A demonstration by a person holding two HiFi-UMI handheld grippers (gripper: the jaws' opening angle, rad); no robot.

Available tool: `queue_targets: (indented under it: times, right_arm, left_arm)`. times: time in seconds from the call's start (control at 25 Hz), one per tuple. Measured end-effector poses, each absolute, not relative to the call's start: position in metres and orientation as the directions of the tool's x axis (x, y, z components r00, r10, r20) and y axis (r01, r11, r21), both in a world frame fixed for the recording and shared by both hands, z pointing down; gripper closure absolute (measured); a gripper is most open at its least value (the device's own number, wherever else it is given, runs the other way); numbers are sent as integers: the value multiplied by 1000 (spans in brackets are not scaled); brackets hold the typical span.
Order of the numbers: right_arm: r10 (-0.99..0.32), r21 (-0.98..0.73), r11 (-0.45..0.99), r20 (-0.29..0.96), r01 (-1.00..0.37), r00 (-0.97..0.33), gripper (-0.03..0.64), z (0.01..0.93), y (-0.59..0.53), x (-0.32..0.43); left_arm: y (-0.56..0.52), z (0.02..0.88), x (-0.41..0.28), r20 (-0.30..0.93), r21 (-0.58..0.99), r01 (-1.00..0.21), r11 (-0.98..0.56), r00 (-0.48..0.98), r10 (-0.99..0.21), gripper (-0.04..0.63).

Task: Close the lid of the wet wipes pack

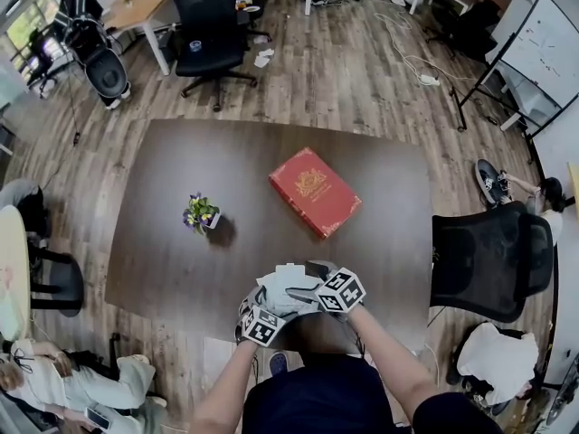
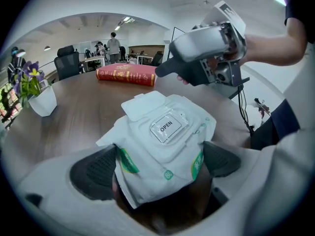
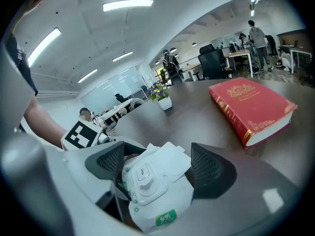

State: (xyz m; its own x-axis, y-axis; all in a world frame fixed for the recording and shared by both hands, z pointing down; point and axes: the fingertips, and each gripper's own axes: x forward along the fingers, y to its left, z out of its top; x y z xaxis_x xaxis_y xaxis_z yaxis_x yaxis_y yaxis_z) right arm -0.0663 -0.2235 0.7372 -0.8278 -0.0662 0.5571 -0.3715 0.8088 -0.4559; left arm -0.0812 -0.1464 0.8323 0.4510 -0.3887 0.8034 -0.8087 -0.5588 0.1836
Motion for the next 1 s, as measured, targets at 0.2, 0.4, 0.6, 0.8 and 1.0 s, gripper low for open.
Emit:
queue_targets:
  times: [0.2, 0.4, 0.6, 0.8, 1.0]
  right_arm:
    - [2, -479, 797, 613, -369, -790, 179, 772, -229, -72]
    - [44, -490, 794, 638, -361, -769, 188, 787, -230, -75]
    - [35, -483, 808, 611, -338, -791, 202, 767, -227, -79]
    - [6, -446, 836, 591, -320, -807, 305, 745, -221, -76]
    - [21, -435, 852, 586, -293, -810, 310, 735, -208, -76]
  left_arm:
    - [-148, 834, -81, 802, 191, -806, -561, 457, -384, 43]
    - [-148, 834, -81, 809, 193, -806, -559, 453, -375, 43]
    - [-149, 834, -82, 810, 191, -805, -561, 452, -373, 43]
    - [-148, 835, -81, 812, 192, -805, -562, 452, -369, 43]
    - [-148, 835, -81, 811, 193, -805, -561, 453, -370, 43]
